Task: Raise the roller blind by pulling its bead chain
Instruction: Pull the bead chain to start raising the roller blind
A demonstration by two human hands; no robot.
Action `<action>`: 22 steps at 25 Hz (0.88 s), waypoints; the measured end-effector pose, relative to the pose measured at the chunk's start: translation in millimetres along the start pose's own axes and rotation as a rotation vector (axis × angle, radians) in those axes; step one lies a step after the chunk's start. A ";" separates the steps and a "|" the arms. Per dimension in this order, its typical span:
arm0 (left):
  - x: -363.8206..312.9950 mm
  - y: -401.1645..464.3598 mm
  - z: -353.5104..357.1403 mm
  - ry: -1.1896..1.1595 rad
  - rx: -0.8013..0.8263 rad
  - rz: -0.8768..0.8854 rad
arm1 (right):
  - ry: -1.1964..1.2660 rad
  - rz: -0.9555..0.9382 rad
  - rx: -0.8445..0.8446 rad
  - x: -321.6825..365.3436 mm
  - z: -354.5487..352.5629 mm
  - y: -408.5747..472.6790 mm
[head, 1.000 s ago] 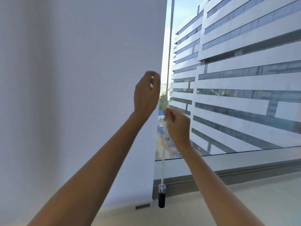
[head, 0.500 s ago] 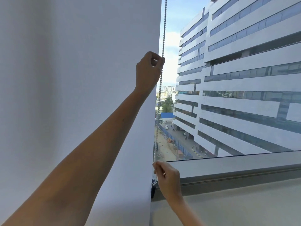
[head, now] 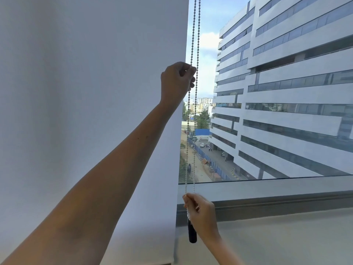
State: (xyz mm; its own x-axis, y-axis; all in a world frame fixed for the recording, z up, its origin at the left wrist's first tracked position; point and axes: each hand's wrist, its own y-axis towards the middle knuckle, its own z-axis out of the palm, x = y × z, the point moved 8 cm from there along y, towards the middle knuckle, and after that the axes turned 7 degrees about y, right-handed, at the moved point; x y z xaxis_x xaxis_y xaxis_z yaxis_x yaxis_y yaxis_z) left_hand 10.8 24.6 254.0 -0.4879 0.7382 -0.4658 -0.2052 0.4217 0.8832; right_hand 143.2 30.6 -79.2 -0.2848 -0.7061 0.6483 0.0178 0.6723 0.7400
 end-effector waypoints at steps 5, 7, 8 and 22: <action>-0.3 0.8 -2.1 -0.005 -0.015 0.002 | -0.068 -0.179 -0.096 58.6 -28.3 55.6; 0.2 0.5 -2.5 -0.012 -0.012 -0.001 | -0.055 -0.208 -0.198 95.4 -42.2 106.5; 1.0 0.6 -3.1 -0.012 -0.010 -0.004 | -0.007 -0.167 -0.193 111.0 -44.4 136.8; 8.8 3.7 -27.8 0.019 -0.006 -0.020 | 0.435 0.051 0.111 210.2 -10.8 277.3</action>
State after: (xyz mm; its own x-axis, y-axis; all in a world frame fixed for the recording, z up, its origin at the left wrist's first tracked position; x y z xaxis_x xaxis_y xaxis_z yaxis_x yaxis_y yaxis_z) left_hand -17.8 17.9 254.7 -0.4994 0.7198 -0.4822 -0.2199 0.4331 0.8741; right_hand 98.6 66.2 264.2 0.1437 -0.6832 0.7160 -0.0885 0.7117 0.6969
